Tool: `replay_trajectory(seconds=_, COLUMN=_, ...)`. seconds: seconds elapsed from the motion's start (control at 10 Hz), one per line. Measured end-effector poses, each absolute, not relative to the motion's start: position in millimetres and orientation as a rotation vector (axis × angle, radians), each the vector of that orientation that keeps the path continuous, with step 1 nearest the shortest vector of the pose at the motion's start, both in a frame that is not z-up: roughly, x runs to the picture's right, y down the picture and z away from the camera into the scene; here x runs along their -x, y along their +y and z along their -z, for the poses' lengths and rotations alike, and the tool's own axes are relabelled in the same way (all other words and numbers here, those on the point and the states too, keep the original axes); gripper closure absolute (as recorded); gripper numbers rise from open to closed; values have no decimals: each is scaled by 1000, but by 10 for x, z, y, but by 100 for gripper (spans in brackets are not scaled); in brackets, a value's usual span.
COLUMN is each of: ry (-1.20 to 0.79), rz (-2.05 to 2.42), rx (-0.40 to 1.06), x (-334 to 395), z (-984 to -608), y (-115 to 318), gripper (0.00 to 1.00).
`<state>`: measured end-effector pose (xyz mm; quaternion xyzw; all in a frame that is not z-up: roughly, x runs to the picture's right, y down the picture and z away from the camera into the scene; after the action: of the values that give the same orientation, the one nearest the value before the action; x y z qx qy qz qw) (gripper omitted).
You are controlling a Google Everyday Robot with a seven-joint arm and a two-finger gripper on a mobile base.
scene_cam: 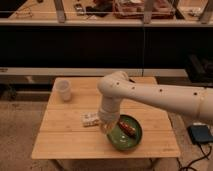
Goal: Move the arm in a circular motion
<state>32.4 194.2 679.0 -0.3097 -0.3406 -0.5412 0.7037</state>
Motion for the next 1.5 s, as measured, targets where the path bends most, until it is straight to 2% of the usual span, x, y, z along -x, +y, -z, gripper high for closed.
replay_trajectory(seconds=0.3, ry=-619, rz=1083, rx=763, x=-1285, z=-7024, y=1867, gripper=100)
replay_trajectory(seconds=0.5, ry=-497, rz=1008, rx=795, x=-1694, z=-7358, y=1550, gripper=100)
replay_trajectory(seconds=0.7, ry=-415, rz=920, rx=774, x=-1744, z=-7773, y=1086, gripper=100)
replay_trajectory(seconds=0.9, ry=-420, rz=782, rx=633, x=-1353, z=-8201, y=397, gripper=100)
replay_trajectory(seconds=1.2, ry=-476, rz=738, rx=473, x=-550, z=-8438, y=-184, gripper=100)
replay_trajectory(seconds=1.5, ry=-560, rz=857, rx=386, x=488, z=-8300, y=-220, gripper=100)
